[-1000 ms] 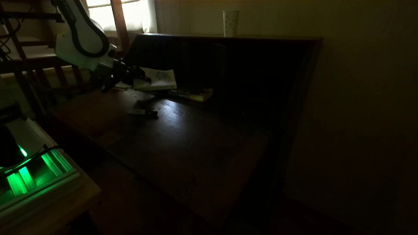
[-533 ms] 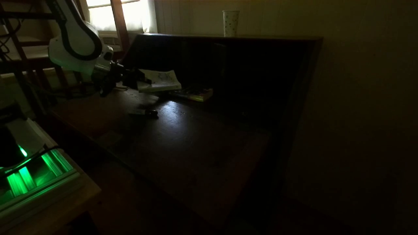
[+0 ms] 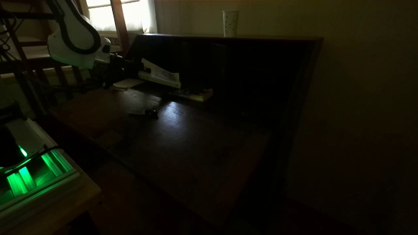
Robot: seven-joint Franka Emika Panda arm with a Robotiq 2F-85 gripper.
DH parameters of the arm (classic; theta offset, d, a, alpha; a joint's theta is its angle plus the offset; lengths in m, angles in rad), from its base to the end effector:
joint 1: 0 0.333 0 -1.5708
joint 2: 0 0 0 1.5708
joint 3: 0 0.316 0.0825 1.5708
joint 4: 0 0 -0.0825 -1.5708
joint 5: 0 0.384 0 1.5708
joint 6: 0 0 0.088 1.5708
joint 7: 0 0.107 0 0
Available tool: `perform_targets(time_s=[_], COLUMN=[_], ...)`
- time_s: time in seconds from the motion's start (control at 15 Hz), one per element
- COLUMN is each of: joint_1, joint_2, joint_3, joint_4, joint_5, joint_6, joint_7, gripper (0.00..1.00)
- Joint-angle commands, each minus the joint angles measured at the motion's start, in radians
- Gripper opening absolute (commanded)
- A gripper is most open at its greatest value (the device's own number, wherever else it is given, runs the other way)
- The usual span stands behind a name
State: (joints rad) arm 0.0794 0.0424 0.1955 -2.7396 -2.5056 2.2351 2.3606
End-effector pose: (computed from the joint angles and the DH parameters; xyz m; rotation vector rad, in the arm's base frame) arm 0.3688 0.0866 0.1969 2.2538 0.3422 1.4466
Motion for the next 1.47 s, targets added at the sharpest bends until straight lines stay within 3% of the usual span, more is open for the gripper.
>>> perform_targets(time_s=[0.0, 0.93, 1.4], joint_1=[0.032, -0.016, -0.062], joint_2=[-0.028, -0.02, -0.008], joint_3=[-0.007, -0.101, -0.159], joint_4=[-0.005, -0.003, -0.004], joint_5=[-0.011, -0.01, -0.01], joint_6=[-0.018, 0.029, 0.172], joint_7=[0.031, 0.015, -0.149], gripper=[0.15, 0.15, 0.15])
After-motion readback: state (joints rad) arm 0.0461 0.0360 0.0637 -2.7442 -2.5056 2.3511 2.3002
